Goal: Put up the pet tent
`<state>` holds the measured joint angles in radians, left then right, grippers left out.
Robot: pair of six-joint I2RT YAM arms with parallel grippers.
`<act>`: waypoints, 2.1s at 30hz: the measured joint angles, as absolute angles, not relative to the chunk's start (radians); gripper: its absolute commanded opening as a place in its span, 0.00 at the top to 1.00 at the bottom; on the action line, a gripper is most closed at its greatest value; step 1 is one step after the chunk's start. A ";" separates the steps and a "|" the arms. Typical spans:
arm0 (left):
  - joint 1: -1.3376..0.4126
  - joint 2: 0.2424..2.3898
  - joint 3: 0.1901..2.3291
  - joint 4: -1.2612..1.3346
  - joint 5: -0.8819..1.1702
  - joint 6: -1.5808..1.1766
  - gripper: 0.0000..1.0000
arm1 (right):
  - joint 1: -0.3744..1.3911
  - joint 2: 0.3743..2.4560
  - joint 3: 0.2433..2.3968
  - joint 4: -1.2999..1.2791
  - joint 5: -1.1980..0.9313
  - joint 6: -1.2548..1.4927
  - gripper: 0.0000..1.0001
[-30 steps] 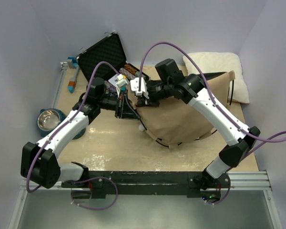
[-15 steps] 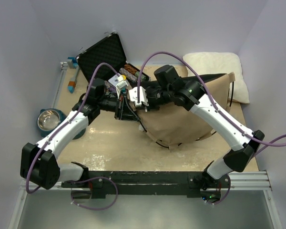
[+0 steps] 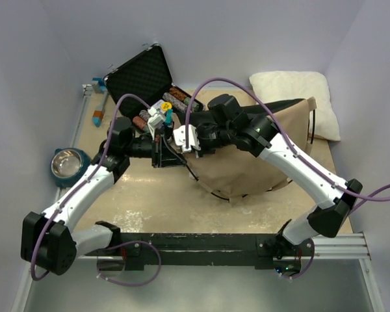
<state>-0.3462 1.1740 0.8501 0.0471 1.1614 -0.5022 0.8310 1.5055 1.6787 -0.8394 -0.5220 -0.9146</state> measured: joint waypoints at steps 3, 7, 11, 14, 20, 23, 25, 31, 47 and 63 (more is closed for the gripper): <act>-0.347 1.136 0.786 0.160 1.136 -0.566 1.00 | 0.838 1.506 1.681 -0.839 -0.524 -0.915 1.00; -0.347 1.152 0.775 0.240 1.122 -0.623 0.91 | 0.831 1.520 1.704 -0.845 -0.518 -0.912 1.00; -0.347 1.120 0.671 0.403 1.082 -0.725 0.80 | 0.830 1.538 1.712 -0.862 -0.522 -0.905 1.00; -0.346 1.082 0.567 0.561 1.031 -0.826 0.77 | 0.830 1.552 1.718 -0.873 -0.536 -0.899 1.00; -0.371 1.065 0.456 0.765 0.948 -0.957 0.66 | 0.823 1.560 1.734 -0.902 -0.560 -0.890 1.00; -0.387 1.071 0.437 0.822 0.922 -0.989 0.64 | 0.820 1.563 1.748 -0.918 -0.570 -0.881 1.00; -0.398 1.074 0.425 0.852 0.906 -1.005 0.62 | 0.818 1.565 1.753 -0.924 -0.572 -0.875 1.00; -0.442 1.093 0.398 0.923 0.859 -1.030 0.61 | 0.811 1.566 1.759 -0.951 -0.582 -0.854 1.00; -0.519 1.177 0.394 1.082 0.841 -1.065 1.00 | 0.795 1.584 1.788 -0.965 -0.595 -0.840 1.00; -0.542 1.178 0.491 0.826 0.934 -0.847 1.00 | 0.793 1.581 1.753 -0.997 -0.590 -0.905 0.60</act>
